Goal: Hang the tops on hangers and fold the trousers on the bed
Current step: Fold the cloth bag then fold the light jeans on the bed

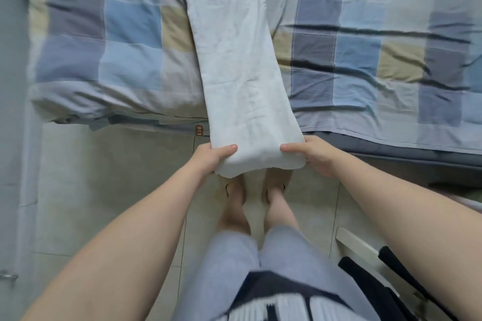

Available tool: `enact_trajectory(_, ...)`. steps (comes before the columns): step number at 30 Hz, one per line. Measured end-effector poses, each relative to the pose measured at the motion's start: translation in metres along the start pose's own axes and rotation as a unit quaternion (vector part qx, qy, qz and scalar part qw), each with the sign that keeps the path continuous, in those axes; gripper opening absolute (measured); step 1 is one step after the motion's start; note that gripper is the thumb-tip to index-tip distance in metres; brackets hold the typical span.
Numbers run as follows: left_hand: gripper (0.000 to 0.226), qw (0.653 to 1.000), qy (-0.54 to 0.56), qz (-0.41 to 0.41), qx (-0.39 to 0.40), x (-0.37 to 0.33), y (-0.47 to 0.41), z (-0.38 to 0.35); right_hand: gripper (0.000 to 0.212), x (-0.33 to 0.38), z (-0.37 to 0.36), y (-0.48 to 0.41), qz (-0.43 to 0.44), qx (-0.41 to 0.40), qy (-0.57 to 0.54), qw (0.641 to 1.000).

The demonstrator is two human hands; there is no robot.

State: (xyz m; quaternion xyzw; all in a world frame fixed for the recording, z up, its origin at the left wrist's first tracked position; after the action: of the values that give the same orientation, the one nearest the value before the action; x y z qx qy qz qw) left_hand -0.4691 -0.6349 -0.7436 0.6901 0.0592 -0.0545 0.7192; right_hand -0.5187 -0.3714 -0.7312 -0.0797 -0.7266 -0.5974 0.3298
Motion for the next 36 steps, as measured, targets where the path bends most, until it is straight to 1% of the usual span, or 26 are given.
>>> enact_trajectory(3,0.035,1.000,-0.009,-0.028,0.011,-0.002,0.054,0.007,0.043,0.016,-0.013,0.050,0.039,-0.052,-0.015,0.998)
enact_trajectory(5,0.033,0.998,-0.013,-0.054,0.008,-0.004,0.085,0.012,0.047,0.028,-0.026,0.079,0.069,-0.071,0.001,0.995)
enact_trajectory(9,0.037,0.995,-0.010,-0.094,-0.013,0.000,0.127,0.020,0.030,0.042,-0.044,0.124,0.115,-0.130,0.011,0.985)
enact_trajectory(13,0.023,0.992,-0.005,-0.103,-0.069,0.020,0.153,0.025,0.022,0.029,-0.059,0.155,0.103,-0.175,-0.024,0.979)
enact_trajectory(15,0.012,0.989,-0.003,-0.102,-0.105,0.037,0.161,0.026,0.023,0.018,-0.067,0.166,0.093,-0.193,-0.049,0.976)
enact_trajectory(17,0.011,0.987,0.014,-0.100,-0.123,0.055,0.168,0.025,0.023,0.008,-0.075,0.176,0.087,-0.206,-0.092,0.970)
enact_trajectory(19,0.018,0.986,0.040,-0.099,-0.131,0.072,0.177,0.021,0.023,-0.001,-0.084,0.185,0.091,-0.202,-0.122,0.968)
enact_trajectory(22,0.031,0.983,0.068,-0.098,-0.141,0.101,0.190,0.018,0.016,-0.018,-0.097,0.205,0.097,-0.189,-0.147,0.966)
enact_trajectory(26,0.038,0.982,0.083,-0.086,-0.148,0.161,0.204,0.011,0.012,-0.058,-0.115,0.241,0.075,-0.174,-0.170,0.967)
enact_trajectory(27,0.038,0.982,0.085,-0.079,-0.147,0.179,0.206,0.009,0.013,-0.071,-0.120,0.251,0.066,-0.172,-0.171,0.968)
enact_trajectory(30,0.053,0.987,0.090,-0.020,-0.131,0.237,0.208,0.005,0.016,-0.113,-0.137,0.279,0.034,-0.164,-0.173,0.971)
enact_trajectory(33,0.050,0.989,0.092,0.035,-0.113,0.285,0.215,0.005,0.019,-0.151,-0.150,0.302,-0.007,-0.145,-0.174,0.974)
enact_trajectory(36,0.044,0.990,0.090,0.045,-0.102,0.306,0.225,0.006,0.020,-0.169,-0.156,0.317,-0.031,-0.133,-0.170,0.976)
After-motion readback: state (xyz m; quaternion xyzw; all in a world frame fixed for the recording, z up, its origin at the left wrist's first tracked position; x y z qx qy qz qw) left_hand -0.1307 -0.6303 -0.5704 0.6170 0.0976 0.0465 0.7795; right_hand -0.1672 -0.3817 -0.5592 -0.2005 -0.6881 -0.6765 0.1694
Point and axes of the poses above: each hand's wrist, its own y-axis away from the middle knuckle, its own z-axis out of the back of the hand, x = y × z, the point moved 5 cm from there along -y, towards the middle knuckle, and after that the axes turned 12 degrees about z, right-handed, at the moved point
